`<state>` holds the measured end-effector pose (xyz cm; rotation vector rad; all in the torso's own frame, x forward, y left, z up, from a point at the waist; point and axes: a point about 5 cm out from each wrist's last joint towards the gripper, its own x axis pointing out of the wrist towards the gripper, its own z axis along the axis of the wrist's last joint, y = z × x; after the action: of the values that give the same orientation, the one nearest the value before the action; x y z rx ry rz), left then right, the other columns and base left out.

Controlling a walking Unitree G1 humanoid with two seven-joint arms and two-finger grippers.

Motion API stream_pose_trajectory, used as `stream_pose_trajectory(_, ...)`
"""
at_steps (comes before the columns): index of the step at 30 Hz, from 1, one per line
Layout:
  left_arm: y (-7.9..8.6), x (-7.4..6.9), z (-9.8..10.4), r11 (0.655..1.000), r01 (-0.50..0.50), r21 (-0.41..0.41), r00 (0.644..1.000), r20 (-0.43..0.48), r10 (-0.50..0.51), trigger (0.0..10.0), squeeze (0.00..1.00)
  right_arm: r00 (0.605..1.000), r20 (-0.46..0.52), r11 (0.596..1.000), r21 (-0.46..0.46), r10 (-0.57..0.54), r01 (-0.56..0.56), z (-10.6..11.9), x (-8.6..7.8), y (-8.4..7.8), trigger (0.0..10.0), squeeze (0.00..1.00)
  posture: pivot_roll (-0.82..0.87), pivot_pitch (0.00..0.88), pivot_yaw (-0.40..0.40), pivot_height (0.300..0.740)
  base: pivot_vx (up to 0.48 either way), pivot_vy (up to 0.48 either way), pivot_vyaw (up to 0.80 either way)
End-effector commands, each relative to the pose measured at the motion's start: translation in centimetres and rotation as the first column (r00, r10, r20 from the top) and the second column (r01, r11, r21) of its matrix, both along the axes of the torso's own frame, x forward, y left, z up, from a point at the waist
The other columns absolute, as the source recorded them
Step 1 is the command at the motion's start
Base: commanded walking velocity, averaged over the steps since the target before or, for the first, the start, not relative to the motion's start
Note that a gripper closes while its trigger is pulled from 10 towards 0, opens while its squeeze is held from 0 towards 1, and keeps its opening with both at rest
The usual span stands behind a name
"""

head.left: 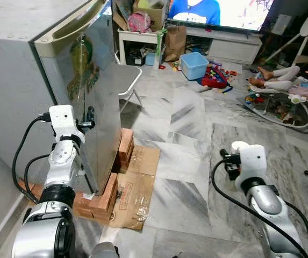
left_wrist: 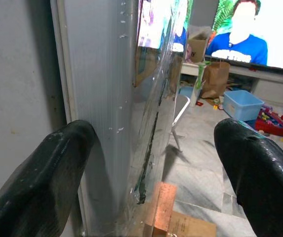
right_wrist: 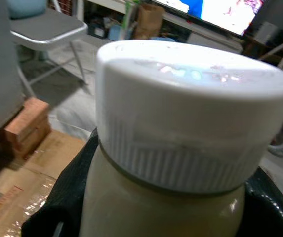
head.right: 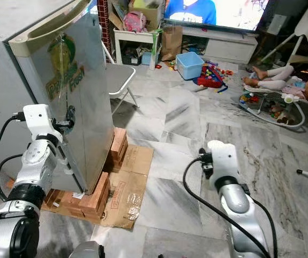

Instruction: Restocking fridge

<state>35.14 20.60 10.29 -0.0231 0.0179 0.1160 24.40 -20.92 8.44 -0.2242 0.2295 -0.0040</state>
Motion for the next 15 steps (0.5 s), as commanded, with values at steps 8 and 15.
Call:
stream_pose_trajectory(8, 0.7, 1.2, 1.7, 0.991, -0.117, 0.070, 0.992, 0.051, 0.113, 10.0, 0.00, 0.999, 0.000, 0.999, -0.019, -0.040, 0.040, 0.7, -1.7, -0.3, 10.0, 0.00, -0.08, 0.000, -0.032, 0.716, 0.000, 0.000, 0.00)
stream_pose_trajectory(15, 1.7, 1.4, 2.2, 0.985, -0.147, 0.095, 0.988, 0.052, 0.142, 10.0, 0.00, 0.995, -0.061, 0.996, 0.010, -0.085, 0.085, 0.1, -3.5, -0.7, 10.0, 0.00, -0.08, 0.000, -0.023, 0.716, 0.000, 0.000, 0.00)
